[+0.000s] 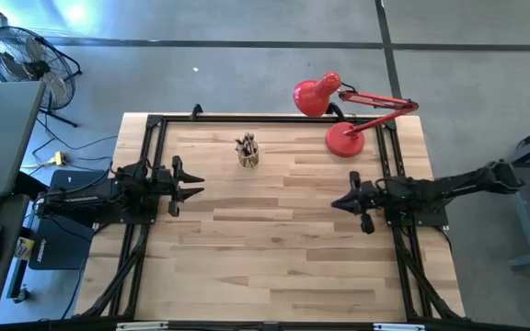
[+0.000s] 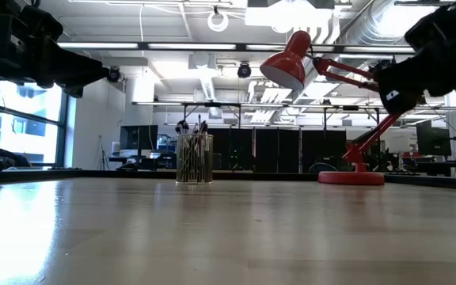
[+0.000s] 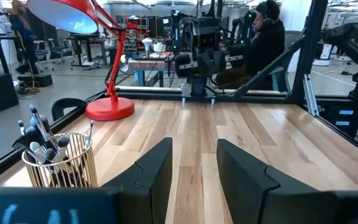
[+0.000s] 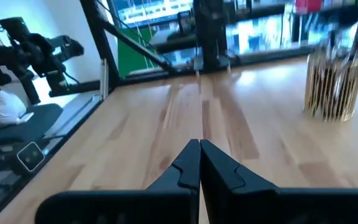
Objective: Put items in baskets/containers
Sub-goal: Return to Home Position
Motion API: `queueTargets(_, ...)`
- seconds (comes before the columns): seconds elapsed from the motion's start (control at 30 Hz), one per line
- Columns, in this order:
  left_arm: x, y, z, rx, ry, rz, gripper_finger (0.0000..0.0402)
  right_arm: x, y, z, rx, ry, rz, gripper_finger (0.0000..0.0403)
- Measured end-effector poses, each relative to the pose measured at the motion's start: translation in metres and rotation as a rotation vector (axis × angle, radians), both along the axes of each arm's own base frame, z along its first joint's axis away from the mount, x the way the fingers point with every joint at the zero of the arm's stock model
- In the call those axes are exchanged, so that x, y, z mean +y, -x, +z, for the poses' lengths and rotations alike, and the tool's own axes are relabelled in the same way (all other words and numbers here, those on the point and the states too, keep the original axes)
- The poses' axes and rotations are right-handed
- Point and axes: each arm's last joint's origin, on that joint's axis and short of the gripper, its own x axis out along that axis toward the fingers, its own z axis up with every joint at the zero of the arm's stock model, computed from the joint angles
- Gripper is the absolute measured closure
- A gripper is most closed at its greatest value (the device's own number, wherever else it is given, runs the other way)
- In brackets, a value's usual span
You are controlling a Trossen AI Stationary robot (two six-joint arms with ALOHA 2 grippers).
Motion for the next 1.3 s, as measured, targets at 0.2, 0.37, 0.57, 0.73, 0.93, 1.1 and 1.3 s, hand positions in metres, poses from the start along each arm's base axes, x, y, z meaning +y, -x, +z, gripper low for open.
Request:
queueTargets(0.2,0.000,0.000,0.000,0.001,0.000,0.002,0.0277,-0.005,0.012,0.017,-0.175,0.089,-0.039,0.0403)
queueTargets(0.37,0.000,0.000,0.000,0.001,0.001,0.002,0.0277,-0.011,0.022,0.022,-0.238,0.102,-0.079,0.0403)
queueTargets(0.57,0.000,0.000,0.000,0.000,0.000,0.001,0.0277,-0.013,0.029,0.019,-0.221,0.044,-0.090,0.0403)
queueTargets(0.73,0.000,0.000,0.000,0.001,0.001,0.002,0.0277,-0.013,0.028,0.009,-0.122,0.051,-0.078,0.0403)
queueTargets(0.93,0.000,0.000,0.000,0.002,0.001,0.003,0.0277,-0.013,0.028,0.009,-0.116,0.054,-0.087,0.0403)
queueTargets(1.1,0.000,0.000,0.000,0.003,0.001,0.003,0.0277,-0.013,0.028,0.009,-0.114,0.053,-0.087,0.0403)
queueTargets(1.3,0.000,0.000,0.000,0.004,0.001,0.003,0.0277,-0.013,0.028,0.009,-0.119,0.052,-0.090,0.0402)
